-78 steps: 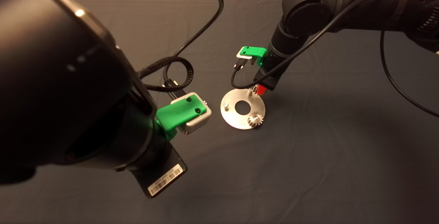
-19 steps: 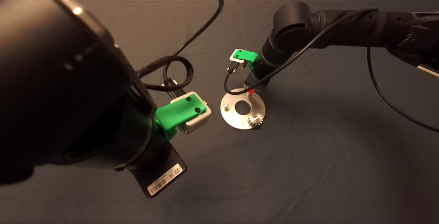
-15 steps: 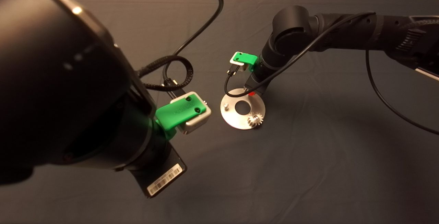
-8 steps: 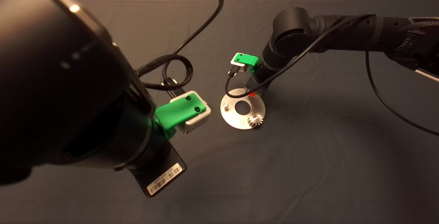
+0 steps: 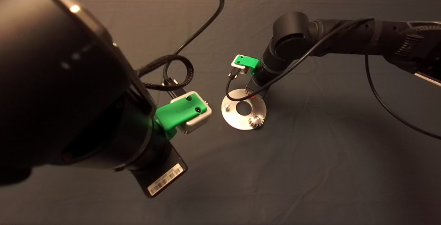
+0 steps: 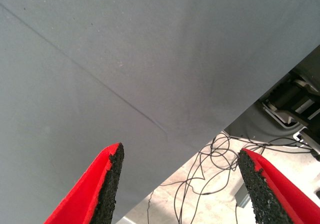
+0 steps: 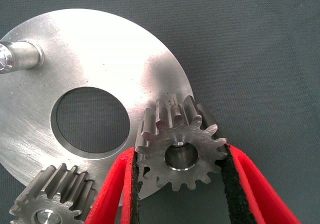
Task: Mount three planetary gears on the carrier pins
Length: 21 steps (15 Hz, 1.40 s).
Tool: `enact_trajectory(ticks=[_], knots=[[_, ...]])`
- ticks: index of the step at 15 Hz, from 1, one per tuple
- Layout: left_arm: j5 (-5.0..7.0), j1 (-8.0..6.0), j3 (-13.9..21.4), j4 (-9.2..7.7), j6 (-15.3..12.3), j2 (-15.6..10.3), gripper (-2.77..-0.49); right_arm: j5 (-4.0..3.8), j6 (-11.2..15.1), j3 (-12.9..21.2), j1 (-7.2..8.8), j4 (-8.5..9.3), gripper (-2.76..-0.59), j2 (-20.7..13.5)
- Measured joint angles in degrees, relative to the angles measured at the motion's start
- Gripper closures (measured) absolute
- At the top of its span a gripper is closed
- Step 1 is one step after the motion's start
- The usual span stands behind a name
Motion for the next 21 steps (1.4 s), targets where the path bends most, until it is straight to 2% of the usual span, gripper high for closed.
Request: enact_trajectory(ticks=[21], knots=[[0.0,0.0,0.0,0.02,0.0,0.0,-1.62,-0.02,0.0,-0.1,0.0,-0.04,-1.01,0.0]])
